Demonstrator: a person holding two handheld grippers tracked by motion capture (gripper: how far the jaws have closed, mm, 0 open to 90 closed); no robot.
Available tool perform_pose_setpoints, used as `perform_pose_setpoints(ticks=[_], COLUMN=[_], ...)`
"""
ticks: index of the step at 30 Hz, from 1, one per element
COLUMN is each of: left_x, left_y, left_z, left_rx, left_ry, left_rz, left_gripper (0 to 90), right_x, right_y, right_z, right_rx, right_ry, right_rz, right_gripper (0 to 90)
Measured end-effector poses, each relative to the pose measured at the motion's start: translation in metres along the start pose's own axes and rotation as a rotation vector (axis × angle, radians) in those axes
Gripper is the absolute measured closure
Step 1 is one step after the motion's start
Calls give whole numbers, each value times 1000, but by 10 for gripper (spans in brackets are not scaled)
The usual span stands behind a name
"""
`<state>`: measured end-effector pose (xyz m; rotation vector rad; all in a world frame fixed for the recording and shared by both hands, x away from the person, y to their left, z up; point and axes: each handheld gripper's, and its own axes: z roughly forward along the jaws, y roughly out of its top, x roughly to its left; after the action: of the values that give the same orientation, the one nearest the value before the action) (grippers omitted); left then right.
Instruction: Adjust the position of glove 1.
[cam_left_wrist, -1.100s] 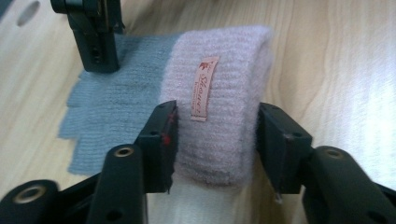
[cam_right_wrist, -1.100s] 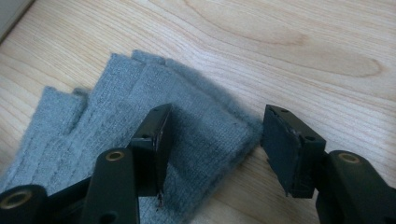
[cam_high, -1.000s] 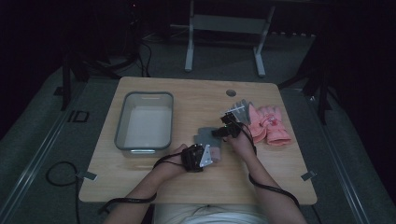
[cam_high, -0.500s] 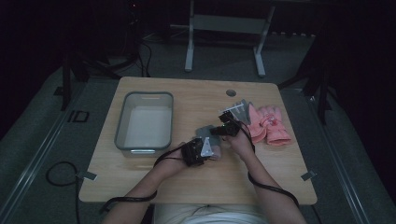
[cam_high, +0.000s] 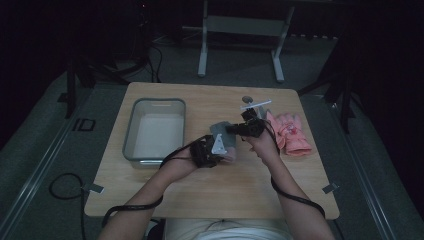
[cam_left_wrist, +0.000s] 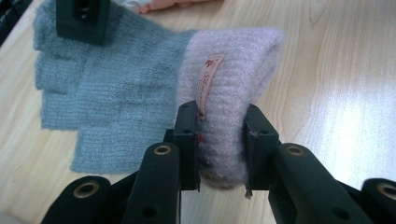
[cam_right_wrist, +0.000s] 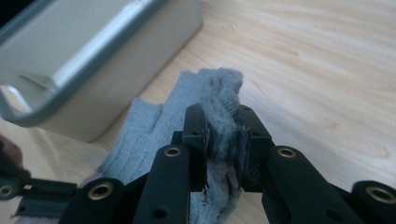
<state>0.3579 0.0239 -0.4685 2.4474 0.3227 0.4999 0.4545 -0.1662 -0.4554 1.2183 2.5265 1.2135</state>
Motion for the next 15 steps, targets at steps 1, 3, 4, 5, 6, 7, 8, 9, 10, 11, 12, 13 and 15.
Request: perform_pose_setpoints(ticks=[1, 3, 4, 5, 6, 7, 8, 9, 10, 11, 12, 13, 15], left_x=[2, 7, 7, 9, 10, 12, 13, 14, 15, 17, 18, 20, 23], left_y=[1, 1, 1, 1, 0, 0, -1, -2, -3, -4, -5, -6, -9], left_z=[-3, -9, -9, -14, -15, -18, -20, -22, -23, -25, -27, -29, -34], left_rx=[7, 16, 16, 23, 24, 31, 32, 36, 37, 37, 39, 41, 48], left_ry=[-5, -5, -5, -4, -3, -5, -8, -5, -2, -8, -6, -1, 3], left_rz=[0, 3, 3, 4, 5, 6, 4, 4, 1, -6, -10, -5, -7], left_gripper=[712, 712, 712, 712, 712, 712, 712, 712, 712, 712, 712, 712, 712], right_x=[2, 5, 5, 7, 10, 11, 13, 15, 18, 19, 21, 23, 27], right_y=[3, 7, 7, 10, 13, 15, 16, 18, 20, 22, 24, 26, 31], right_z=[-1, -3, -3, -4, -4, -4, -3, -2, -1, 0, 1, 3, 5], right_rx=[-5, -12, -12, -14, -18, -19, -19, -19, -20, -18, -17, -19, -20], right_ry=[1, 10, 10, 12, 15, 15, 15, 14, 13, 13, 14, 15, 19], right_rz=[-6, -12, -12, -15, -21, -26, -32, -39, -46, -47, -51, -55, -61], right_gripper=[768, 768, 768, 768, 768, 768, 768, 768, 768, 768, 768, 768, 768])
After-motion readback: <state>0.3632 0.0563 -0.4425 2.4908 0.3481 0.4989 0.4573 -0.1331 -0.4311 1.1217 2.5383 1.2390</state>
